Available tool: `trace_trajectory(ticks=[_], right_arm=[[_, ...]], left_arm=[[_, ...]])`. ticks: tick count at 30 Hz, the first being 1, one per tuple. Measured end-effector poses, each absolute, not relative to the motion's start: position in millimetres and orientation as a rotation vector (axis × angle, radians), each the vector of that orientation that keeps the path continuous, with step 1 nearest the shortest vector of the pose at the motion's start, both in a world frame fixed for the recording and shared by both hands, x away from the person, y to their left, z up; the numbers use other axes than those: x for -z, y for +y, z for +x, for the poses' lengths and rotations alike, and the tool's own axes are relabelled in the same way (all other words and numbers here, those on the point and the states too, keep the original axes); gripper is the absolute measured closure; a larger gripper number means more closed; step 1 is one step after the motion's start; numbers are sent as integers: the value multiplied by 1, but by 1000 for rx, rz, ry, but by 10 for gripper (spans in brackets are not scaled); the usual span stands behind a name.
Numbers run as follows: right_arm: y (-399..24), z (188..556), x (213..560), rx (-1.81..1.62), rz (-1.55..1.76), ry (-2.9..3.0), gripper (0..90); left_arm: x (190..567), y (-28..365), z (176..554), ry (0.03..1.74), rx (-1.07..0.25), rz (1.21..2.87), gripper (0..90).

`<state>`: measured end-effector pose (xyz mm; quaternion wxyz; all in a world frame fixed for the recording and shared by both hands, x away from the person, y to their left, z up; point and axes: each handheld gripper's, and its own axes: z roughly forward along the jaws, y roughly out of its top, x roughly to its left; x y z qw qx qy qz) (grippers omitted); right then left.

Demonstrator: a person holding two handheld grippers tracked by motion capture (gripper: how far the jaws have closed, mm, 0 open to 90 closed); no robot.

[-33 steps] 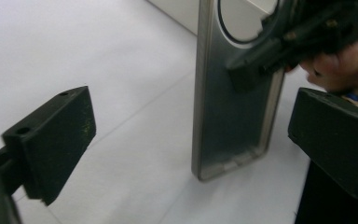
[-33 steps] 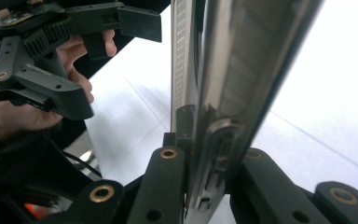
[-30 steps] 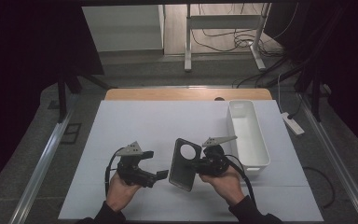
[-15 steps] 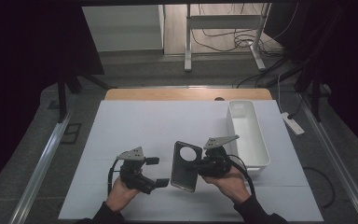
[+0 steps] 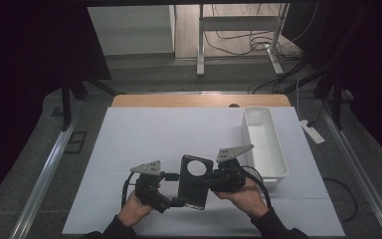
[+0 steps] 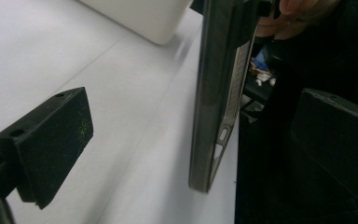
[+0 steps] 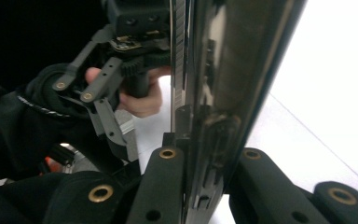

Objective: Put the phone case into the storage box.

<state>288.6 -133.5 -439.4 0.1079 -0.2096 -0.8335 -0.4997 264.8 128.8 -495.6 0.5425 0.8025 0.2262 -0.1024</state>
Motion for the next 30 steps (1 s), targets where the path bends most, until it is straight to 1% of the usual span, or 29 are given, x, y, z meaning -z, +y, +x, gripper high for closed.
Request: trace_trajectory(ticks=[12,13,14,15,16,17,19,20,22,24,26,29,30], right_arm=[[-126,282,435,1466,-548,-2445,858],[-126,282,435,1468,-543,-2442,858],[-126,282,435,1468,-543,-2442,858],[-126,282,435,1468,-539,-2443,858],[-126,282,435,1469,-537,-2442,858],[-127,282,435,1471,-534,-2439,858],[-127,282,435,1472,-531,-2437,858],[-127,282,435,1472,-529,-2436,858],[-126,282,435,1472,-523,-2437,858],[-126,282,435,1472,-517,-2436,858],[-126,282,435,1473,-513,-2436,858],[-126,283,435,1470,-512,-2436,858],[-126,283,435,1470,-512,-2435,858]], left_arm=[[496,120,264,517,301,1916,0],[495,119,264,522,305,1908,16],[495,119,264,522,305,1908,56],[494,119,263,511,310,1908,56],[494,119,263,504,316,1906,93],[493,119,262,491,328,1905,197],[493,119,262,491,342,1899,312],[493,119,263,492,350,1898,312],[494,120,264,490,381,1893,433],[494,119,264,479,403,1893,515],[495,119,265,466,427,1890,566],[495,119,265,452,442,1892,670],[495,119,265,447,448,1893,688]])
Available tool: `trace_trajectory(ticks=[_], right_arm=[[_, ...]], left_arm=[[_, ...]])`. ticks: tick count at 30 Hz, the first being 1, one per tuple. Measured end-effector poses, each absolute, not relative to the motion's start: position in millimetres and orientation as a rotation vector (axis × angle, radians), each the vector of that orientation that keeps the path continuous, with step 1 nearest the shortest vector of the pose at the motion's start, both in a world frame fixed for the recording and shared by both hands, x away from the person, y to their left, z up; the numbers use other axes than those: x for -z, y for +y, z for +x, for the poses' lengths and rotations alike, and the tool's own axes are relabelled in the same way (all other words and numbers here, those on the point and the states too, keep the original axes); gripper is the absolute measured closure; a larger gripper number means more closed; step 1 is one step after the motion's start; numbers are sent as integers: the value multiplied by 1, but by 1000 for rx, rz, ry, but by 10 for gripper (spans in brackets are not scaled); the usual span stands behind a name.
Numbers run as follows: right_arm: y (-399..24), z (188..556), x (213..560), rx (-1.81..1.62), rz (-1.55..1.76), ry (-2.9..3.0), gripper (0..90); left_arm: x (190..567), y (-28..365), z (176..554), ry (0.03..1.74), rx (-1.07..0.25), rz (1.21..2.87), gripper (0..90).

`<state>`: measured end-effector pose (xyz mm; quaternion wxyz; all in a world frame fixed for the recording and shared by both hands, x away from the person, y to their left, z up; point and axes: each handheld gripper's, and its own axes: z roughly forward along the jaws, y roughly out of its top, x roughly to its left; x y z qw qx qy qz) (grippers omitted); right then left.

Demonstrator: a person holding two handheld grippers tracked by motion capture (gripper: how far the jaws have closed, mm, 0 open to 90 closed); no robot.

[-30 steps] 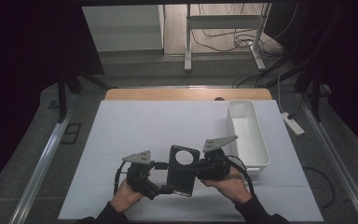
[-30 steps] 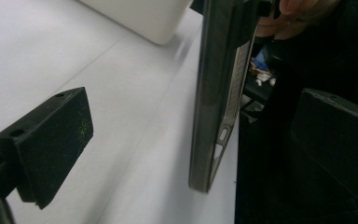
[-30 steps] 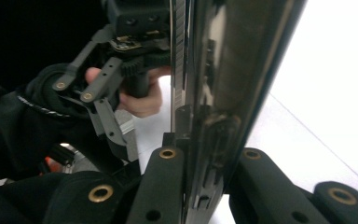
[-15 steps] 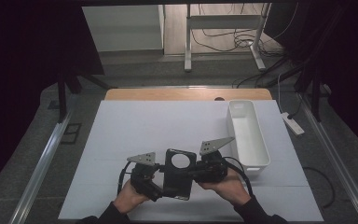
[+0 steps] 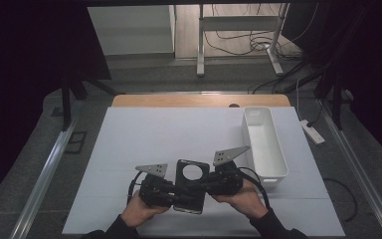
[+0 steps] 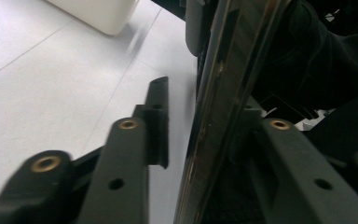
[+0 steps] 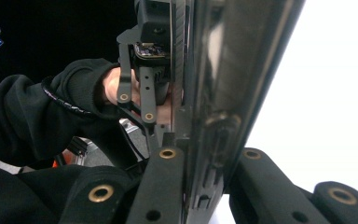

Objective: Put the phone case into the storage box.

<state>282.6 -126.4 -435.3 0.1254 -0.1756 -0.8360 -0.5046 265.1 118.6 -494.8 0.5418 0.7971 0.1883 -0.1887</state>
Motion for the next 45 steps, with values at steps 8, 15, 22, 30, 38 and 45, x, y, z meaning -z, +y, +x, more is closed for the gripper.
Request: trace_trajectory(ticks=[8,15,22,30,38,45], right_arm=[[-126,282,435,1478,-474,-2418,858],[-127,283,437,1457,-463,-2397,856],[-127,285,436,1457,-479,-2393,768],[-123,285,433,1463,-596,-2503,393],[-134,291,429,1531,-756,-2563,150],[-140,293,426,1528,-873,-2643,29]], left_arm=[[494,118,265,411,471,1895,819],[493,116,264,381,462,1932,846],[489,115,261,391,405,1958,852],[486,116,260,466,330,2016,851],[480,118,257,546,260,2071,851],[479,117,257,633,210,2123,851]])
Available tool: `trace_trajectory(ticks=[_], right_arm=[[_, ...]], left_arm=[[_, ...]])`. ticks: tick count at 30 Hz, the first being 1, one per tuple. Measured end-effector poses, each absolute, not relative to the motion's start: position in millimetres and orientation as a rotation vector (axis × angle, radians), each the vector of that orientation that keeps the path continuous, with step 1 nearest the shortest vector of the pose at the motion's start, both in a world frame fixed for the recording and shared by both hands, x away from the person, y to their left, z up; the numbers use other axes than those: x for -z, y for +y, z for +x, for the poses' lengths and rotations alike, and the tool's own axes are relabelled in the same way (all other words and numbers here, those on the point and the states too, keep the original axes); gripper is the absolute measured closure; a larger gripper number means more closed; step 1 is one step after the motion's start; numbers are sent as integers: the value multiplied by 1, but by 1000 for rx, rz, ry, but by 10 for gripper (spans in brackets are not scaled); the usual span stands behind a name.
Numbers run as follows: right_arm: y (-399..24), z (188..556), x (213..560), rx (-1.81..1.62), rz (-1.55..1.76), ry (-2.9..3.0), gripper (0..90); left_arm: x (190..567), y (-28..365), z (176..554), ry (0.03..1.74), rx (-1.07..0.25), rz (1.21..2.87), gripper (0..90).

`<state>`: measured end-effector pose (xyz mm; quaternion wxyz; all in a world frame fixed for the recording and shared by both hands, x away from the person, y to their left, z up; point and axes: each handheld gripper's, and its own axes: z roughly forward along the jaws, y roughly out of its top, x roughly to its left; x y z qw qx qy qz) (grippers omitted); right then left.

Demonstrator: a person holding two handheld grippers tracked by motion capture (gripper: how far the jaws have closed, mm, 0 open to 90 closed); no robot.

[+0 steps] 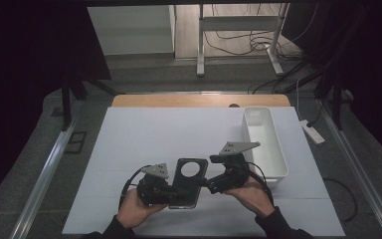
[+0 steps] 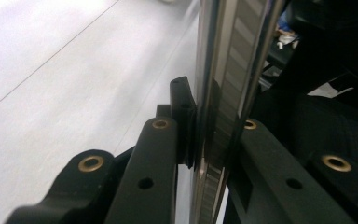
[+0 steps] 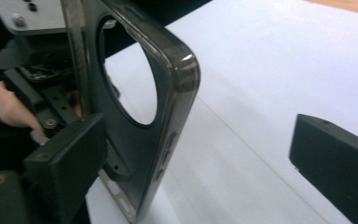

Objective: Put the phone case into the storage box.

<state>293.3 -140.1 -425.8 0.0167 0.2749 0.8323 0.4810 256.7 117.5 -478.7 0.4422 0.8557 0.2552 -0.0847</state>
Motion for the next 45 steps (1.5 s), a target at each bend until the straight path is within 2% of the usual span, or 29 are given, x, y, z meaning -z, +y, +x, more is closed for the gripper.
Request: trace_trajectory(ticks=[3,21,40,42,45], right_arm=[[-141,293,424,-1477,856,2564,0],[-149,295,419,-1397,860,2481,0],[-149,295,415,-1378,921,2436,0],[-149,295,415,-1377,921,2435,8],[-149,292,412,-1355,905,2399,117]], left_arm=[[479,117,257,673,193,2133,851],[476,117,258,900,54,2184,851],[475,108,253,883,78,2194,850],[475,108,253,884,86,2192,851],[475,106,252,873,102,2191,851]])
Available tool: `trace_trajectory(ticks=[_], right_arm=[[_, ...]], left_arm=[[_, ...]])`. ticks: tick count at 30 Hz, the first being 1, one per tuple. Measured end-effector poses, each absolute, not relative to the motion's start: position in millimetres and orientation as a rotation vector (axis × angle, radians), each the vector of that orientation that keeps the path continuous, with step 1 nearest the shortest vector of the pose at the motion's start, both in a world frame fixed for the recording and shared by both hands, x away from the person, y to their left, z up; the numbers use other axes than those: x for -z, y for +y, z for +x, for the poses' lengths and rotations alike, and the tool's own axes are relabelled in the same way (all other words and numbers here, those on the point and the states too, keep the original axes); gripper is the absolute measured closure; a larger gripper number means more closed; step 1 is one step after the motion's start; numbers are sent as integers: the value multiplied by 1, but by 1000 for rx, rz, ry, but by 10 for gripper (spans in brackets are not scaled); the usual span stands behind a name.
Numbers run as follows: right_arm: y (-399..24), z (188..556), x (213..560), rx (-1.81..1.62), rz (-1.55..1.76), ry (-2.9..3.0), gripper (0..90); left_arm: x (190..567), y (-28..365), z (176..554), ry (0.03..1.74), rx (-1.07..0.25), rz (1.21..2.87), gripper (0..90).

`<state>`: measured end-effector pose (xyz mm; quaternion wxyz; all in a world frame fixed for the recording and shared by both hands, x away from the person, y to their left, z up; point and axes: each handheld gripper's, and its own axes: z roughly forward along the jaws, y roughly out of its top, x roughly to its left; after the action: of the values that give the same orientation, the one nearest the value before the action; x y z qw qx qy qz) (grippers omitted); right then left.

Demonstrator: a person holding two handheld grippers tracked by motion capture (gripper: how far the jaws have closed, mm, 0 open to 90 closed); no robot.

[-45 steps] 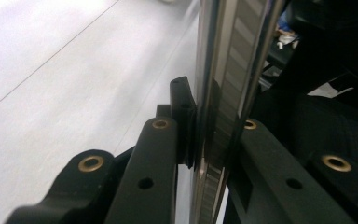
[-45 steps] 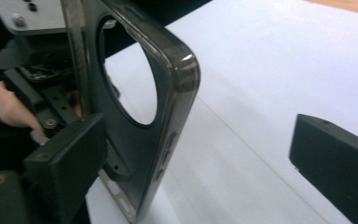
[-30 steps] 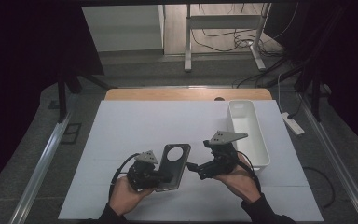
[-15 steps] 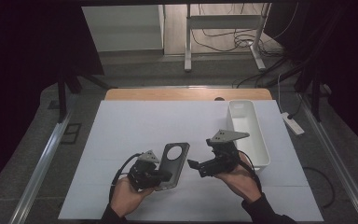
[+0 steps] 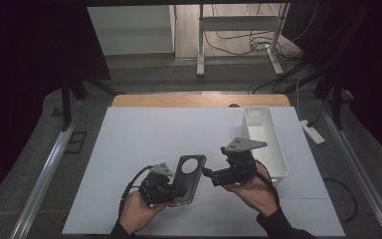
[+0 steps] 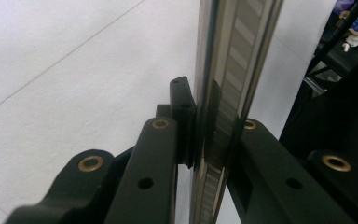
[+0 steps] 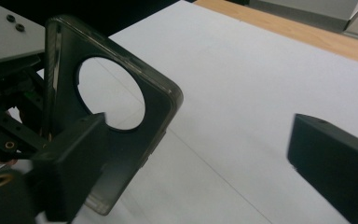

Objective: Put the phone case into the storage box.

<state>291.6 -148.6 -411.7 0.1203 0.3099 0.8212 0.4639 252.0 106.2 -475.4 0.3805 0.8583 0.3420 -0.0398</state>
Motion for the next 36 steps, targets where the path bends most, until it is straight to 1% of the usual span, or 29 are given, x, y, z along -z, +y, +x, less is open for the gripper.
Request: trace_trajectory(ticks=[10,11,12,15,17,21,29,36], right_arm=[[-152,288,407,-1383,834,2414,441],[-152,288,407,-1383,829,2415,464],[-152,288,407,-1383,829,2415,464],[-153,287,406,-1397,809,2437,579],[-154,287,406,-1412,802,2447,622],[-155,288,406,-1427,787,2469,689],[-157,288,405,-1472,754,2501,776],[-158,288,404,-1492,733,2517,781]], left_arm=[[476,104,251,842,137,2201,851],[476,103,251,834,137,2201,851],[476,103,251,834,137,2201,851],[476,102,250,819,136,2207,851],[475,102,250,811,138,2205,851],[475,103,250,780,147,2198,851],[475,105,251,737,176,2187,852],[475,107,252,712,200,2192,852]])
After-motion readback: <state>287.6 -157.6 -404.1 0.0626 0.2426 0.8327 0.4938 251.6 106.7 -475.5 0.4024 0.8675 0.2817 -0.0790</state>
